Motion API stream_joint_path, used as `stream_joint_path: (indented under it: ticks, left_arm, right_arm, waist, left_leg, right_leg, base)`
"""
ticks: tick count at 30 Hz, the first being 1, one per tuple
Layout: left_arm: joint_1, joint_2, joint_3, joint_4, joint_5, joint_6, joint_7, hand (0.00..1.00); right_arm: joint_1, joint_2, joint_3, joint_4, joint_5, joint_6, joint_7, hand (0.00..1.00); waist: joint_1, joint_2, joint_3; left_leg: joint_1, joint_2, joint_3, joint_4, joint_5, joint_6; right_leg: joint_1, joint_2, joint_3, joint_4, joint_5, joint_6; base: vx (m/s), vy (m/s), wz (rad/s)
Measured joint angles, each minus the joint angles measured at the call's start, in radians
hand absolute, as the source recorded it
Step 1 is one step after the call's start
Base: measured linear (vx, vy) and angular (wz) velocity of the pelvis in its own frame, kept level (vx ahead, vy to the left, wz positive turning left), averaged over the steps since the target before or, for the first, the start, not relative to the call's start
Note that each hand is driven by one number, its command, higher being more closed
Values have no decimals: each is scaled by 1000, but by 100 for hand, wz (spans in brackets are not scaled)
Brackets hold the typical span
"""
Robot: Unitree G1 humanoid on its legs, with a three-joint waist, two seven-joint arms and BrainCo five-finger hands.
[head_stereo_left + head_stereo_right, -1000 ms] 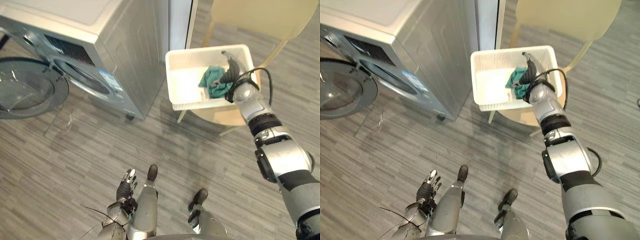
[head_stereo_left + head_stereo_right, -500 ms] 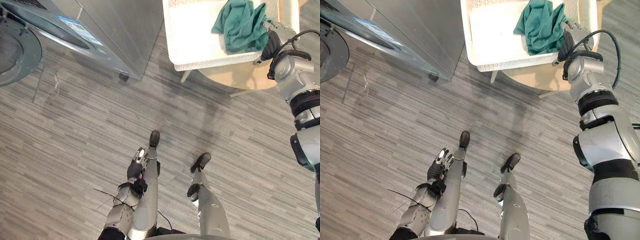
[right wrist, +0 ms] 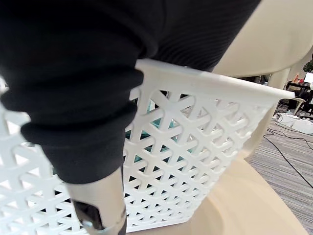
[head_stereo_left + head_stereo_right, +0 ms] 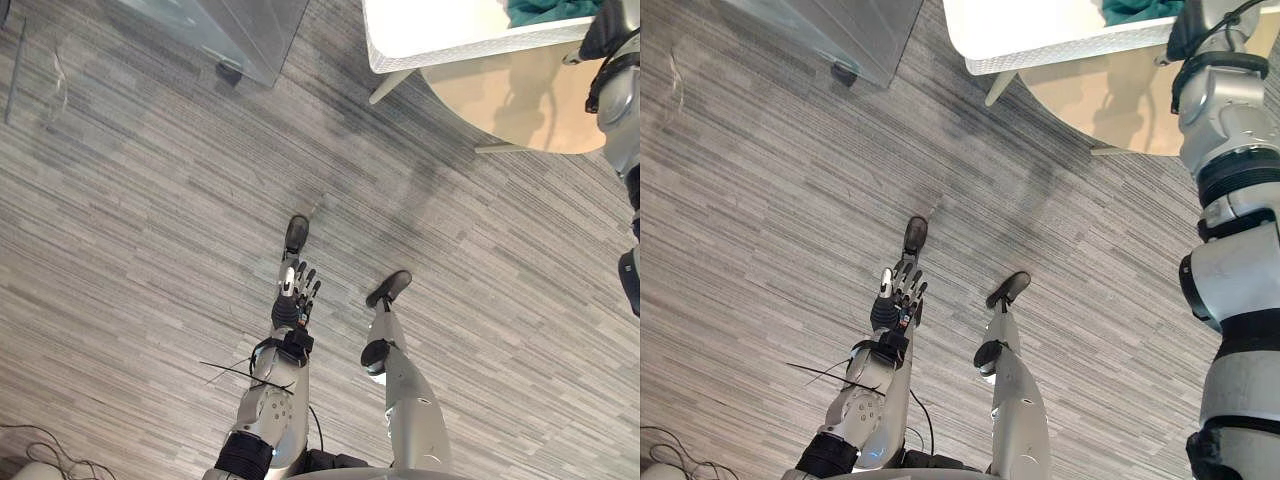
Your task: Pick up the laundry basket with both hands and put the clothes into the washing machine.
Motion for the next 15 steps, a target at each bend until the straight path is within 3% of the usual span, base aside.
stream_joint_path:
  ticks: [4, 5, 10, 15]
  left_arm:
    - [0, -13, 23, 0, -5, -20, 9, 0]
    - [0, -20, 39, 0, -5, -20, 17, 0]
    - [0, -29, 57, 0, -5, -27, 20, 0]
    - [8, -14, 54, 4, -3, -16, 20, 0]
  right_arm:
    - [-4, -18, -4, -1, 55, 8, -1, 0]
    - [-1, -17, -10, 1, 74, 11, 0, 100]
    - [29, -4, -42, 0, 120, 15, 7, 100]
    - [134, 20, -107, -7, 201, 5, 80, 100]
  waist:
    - [9, -3, 1]
    - [9, -3, 1]
    - [15, -9, -3]
    - [35, -11, -21]
  left_leg:
    - [-25, 9, -21, 0, 7, -11]
    - [-29, 11, -27, 1, 8, -13]
    - [-31, 16, -40, 19, 8, -14]
    - [6, 20, -60, 28, 8, -14]
  right_leg:
    - [-12, 15, -28, 0, -8, 0]
    - [-12, 19, -34, 0, -10, -3]
    - [1, 29, -46, 1, -10, -5]
    - [34, 28, -68, 62, -62, -57]
  base:
    - [5, 12, 4]
    - [20, 28, 9]
    - [47, 35, 5]
    - [69, 41, 17]
